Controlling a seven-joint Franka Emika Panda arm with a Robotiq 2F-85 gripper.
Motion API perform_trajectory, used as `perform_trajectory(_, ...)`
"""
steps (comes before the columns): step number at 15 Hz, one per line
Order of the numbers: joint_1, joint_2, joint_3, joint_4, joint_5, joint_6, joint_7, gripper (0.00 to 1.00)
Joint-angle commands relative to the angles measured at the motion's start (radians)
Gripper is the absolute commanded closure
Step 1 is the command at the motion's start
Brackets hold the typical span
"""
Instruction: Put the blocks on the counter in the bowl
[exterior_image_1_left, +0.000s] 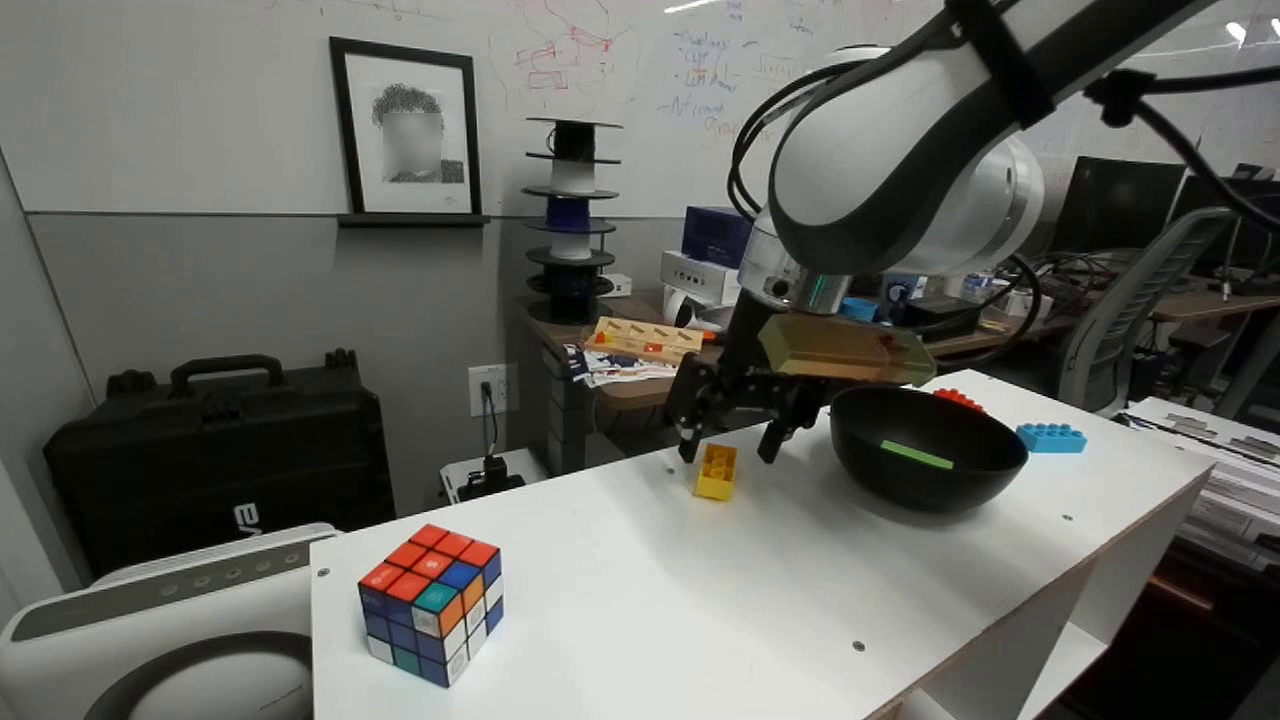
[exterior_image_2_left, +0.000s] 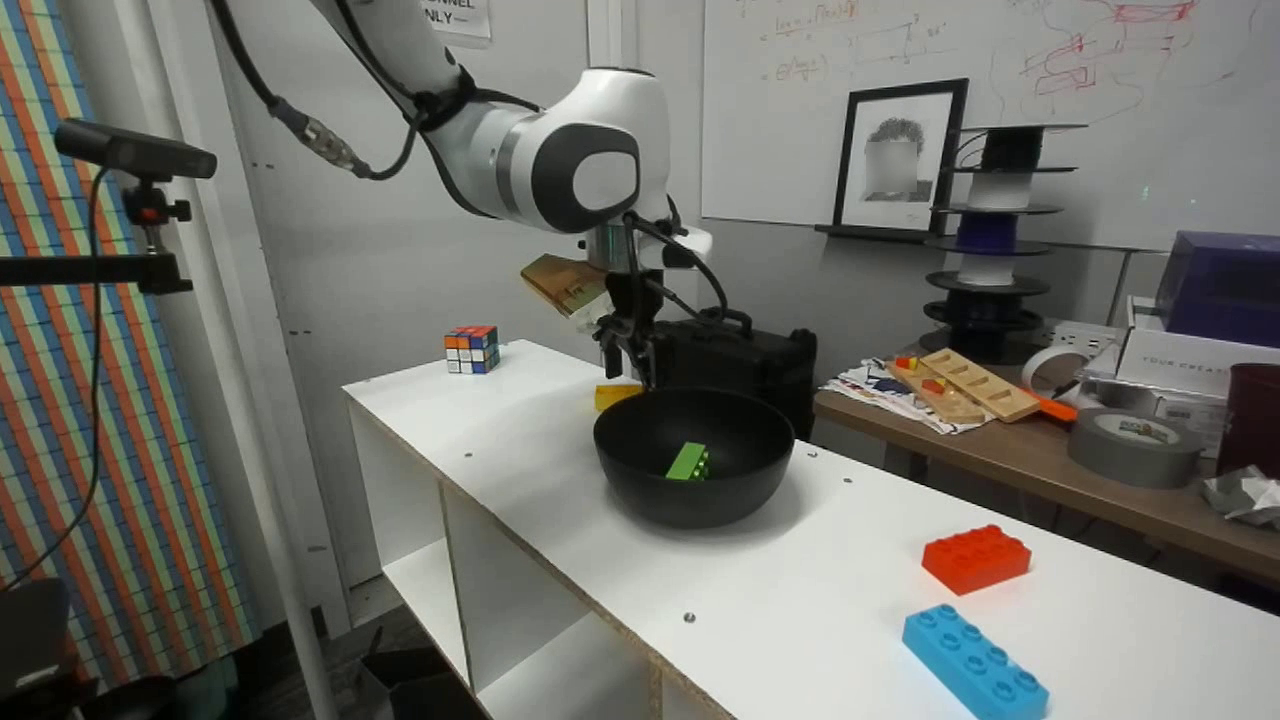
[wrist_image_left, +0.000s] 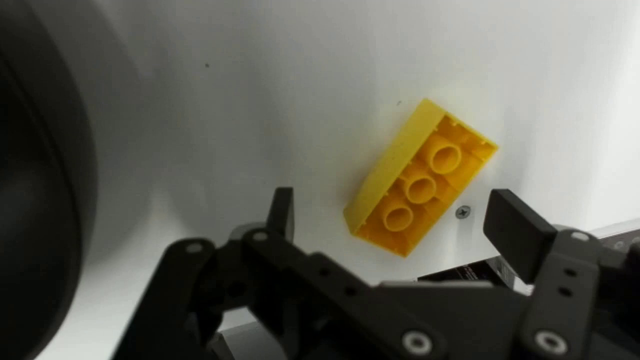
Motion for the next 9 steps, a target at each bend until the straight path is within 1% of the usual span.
perform_trajectory(1,0.013,0.047,-0.009,0.073,-0.014,-0.013,0.006,0.34)
perform_trajectory(3,0.01,0.051,-0.004,0.073,-0.013,-0.023,-0.004,0.51)
perform_trajectory(8,0.015,0.026,-0.01,0.041,-0.025,-0.011,-0.003,0.87)
perform_trajectory(9,0.015,0.016,-0.01,0.03,-0.028,-0.004,-0.006,0.88)
